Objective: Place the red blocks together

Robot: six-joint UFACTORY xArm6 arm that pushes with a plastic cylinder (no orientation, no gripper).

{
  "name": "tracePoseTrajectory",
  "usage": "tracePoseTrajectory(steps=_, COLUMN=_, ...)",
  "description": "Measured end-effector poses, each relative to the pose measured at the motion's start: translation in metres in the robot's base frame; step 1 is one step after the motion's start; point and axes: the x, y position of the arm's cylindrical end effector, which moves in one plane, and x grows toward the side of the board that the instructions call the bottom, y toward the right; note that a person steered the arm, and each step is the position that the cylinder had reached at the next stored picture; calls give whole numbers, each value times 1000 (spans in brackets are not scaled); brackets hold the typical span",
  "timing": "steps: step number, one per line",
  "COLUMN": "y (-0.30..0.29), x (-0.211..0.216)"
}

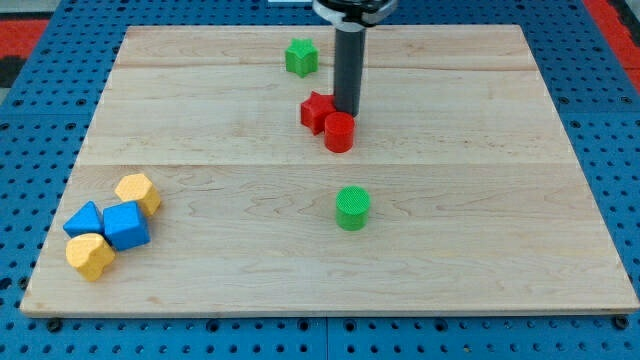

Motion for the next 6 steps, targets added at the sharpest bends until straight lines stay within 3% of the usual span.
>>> tracePoseTrajectory(steps=1, y=6, x=-49)
tracePoseTrajectory(steps=2, y=-37, x=-29)
tracePoseTrajectory(steps=3, y=-43, x=-8)
tracePoseTrajectory(steps=4, y=-96, x=-3)
tracePoseTrajectory(steps=5, y=-56, x=89)
tracePoseTrajectory(steps=6, y=-63, x=160)
